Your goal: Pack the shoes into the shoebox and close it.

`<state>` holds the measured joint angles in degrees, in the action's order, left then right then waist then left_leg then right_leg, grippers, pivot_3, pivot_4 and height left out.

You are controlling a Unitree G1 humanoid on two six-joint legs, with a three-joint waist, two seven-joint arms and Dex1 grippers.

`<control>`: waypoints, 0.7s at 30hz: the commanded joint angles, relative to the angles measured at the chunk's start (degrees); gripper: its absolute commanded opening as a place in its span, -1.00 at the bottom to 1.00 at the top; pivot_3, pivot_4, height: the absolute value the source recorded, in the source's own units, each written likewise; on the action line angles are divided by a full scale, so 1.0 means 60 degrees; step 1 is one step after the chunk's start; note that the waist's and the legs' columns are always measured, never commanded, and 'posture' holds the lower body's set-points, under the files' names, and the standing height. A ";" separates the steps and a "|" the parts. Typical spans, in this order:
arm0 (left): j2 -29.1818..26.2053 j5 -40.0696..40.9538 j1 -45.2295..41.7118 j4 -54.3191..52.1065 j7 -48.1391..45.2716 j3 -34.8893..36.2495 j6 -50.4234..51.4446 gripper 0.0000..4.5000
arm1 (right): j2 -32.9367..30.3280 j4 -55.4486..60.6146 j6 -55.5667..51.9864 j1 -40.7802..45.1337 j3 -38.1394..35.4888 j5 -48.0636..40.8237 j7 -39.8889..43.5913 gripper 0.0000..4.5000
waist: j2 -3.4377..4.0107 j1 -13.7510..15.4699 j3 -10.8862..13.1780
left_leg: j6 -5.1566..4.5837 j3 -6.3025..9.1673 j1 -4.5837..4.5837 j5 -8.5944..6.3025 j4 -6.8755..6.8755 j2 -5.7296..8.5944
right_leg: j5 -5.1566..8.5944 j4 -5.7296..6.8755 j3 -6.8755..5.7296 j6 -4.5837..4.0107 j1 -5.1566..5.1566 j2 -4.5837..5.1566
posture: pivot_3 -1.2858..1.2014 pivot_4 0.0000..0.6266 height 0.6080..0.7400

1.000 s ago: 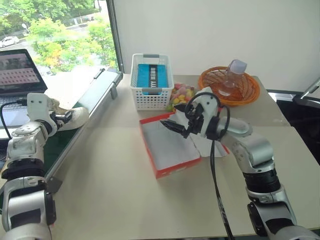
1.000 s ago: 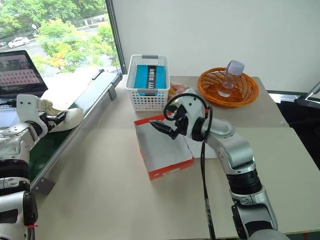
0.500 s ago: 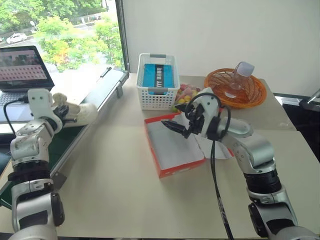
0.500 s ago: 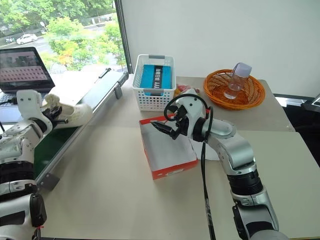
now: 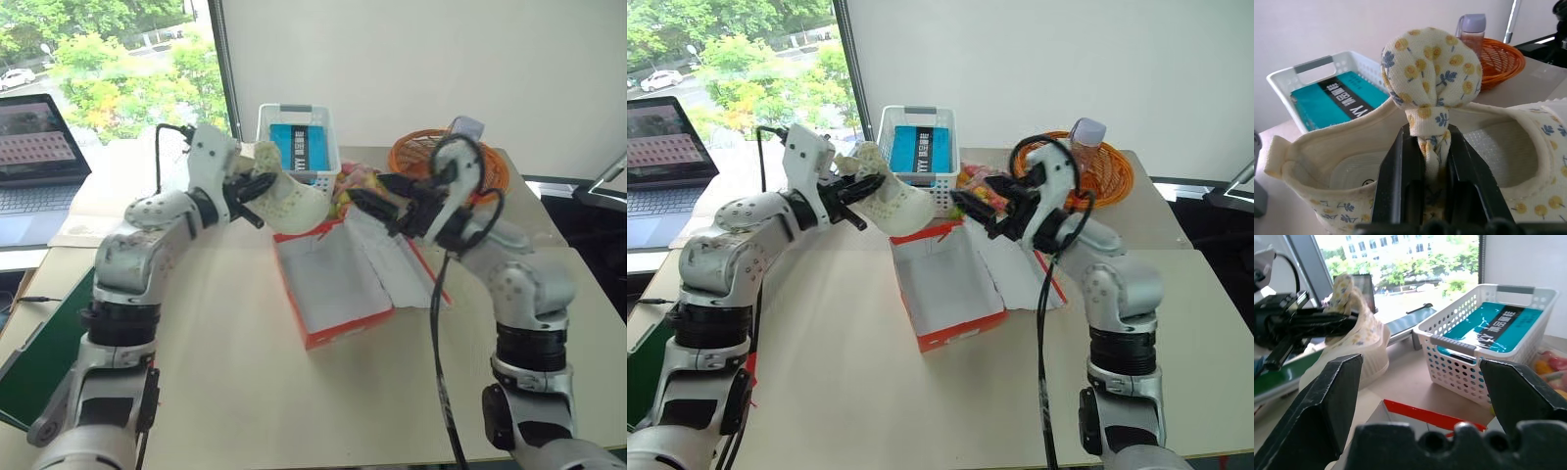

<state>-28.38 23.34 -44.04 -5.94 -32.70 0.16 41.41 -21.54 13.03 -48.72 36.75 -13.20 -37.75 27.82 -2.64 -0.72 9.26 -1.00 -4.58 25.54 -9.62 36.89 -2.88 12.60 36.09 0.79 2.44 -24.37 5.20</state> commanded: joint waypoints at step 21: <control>0.1472 -0.0115 -0.1775 0.0112 -0.1888 -0.1777 -0.0942 -0.96 | -0.0938 -0.0712 -0.5349 -0.0182 -0.1301 -0.5639 -0.1729 1.00 | 0.0012 0.0008 0.0007 | -0.0010 0.0013 0.0004 0.0002 -0.0001 0.0008 | 0.0003 -0.0010 0.0012 0.0006 0.0006 -0.0001 | 0.03 -0.52 1.00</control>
<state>-20.62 22.60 -51.43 -4.36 -43.16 -10.74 38.93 -26.42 6.53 -77.54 36.63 -23.48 -68.48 15.05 -2.56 -0.68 9.30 -1.06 -4.50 25.57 -9.61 36.89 -2.82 12.62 36.02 0.87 2.48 -24.33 5.19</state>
